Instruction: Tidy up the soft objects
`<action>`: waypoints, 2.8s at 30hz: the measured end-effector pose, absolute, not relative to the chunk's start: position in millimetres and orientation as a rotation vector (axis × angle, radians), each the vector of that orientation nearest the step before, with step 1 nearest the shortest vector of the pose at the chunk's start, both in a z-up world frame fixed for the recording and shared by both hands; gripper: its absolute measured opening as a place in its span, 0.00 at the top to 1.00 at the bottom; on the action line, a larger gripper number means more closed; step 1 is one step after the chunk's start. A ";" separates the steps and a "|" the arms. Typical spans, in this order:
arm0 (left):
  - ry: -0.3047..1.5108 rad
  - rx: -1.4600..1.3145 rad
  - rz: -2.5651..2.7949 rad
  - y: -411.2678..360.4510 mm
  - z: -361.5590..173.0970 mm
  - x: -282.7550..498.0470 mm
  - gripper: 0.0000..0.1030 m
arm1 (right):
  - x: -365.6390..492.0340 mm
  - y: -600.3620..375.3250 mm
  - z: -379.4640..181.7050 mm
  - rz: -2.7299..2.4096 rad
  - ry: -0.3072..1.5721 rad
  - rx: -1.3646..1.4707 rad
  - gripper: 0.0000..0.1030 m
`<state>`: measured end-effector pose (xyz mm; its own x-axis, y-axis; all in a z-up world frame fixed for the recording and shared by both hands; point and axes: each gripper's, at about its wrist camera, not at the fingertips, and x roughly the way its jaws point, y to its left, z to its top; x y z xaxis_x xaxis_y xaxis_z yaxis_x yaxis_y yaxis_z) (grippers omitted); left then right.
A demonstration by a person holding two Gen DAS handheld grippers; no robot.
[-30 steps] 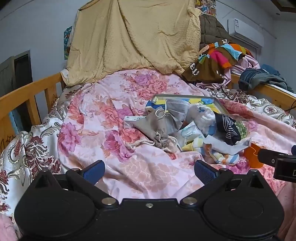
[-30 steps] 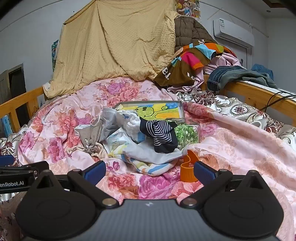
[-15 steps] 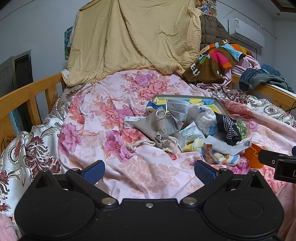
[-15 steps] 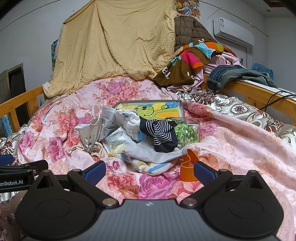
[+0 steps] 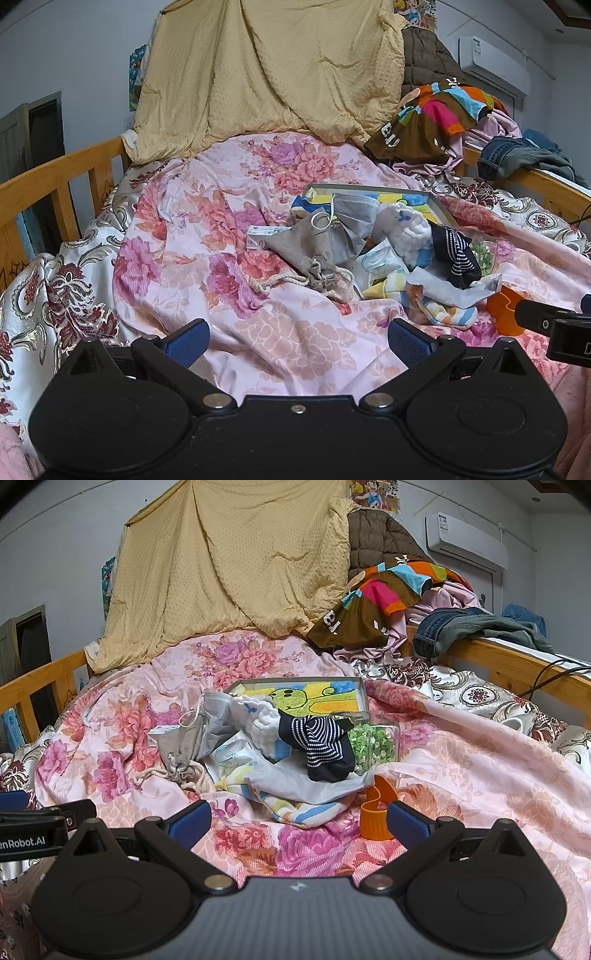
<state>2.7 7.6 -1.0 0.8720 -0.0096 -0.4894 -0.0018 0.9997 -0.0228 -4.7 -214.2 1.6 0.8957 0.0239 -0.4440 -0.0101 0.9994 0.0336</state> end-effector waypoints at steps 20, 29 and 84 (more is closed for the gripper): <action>0.509 -0.024 0.006 8.4 -1.8 3.7 0.01 | -4.5 -214.5 1.6 0.018 0.462 0.032 0.00; 0.509 -0.023 0.006 9.0 -1.7 3.7 0.01 | -5.3 -214.6 2.8 0.018 0.463 0.032 0.00; 0.543 -0.020 -0.101 -6.9 -12.9 169.5 0.01 | 129.6 -239.0 -3.8 0.195 0.528 0.165 0.00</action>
<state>169.5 -6.9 -12.9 0.8514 -0.1017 -0.5146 0.0910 0.9948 -0.0461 129.6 -239.0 -3.8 0.8460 0.2264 -0.4828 -0.1417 0.9683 0.2058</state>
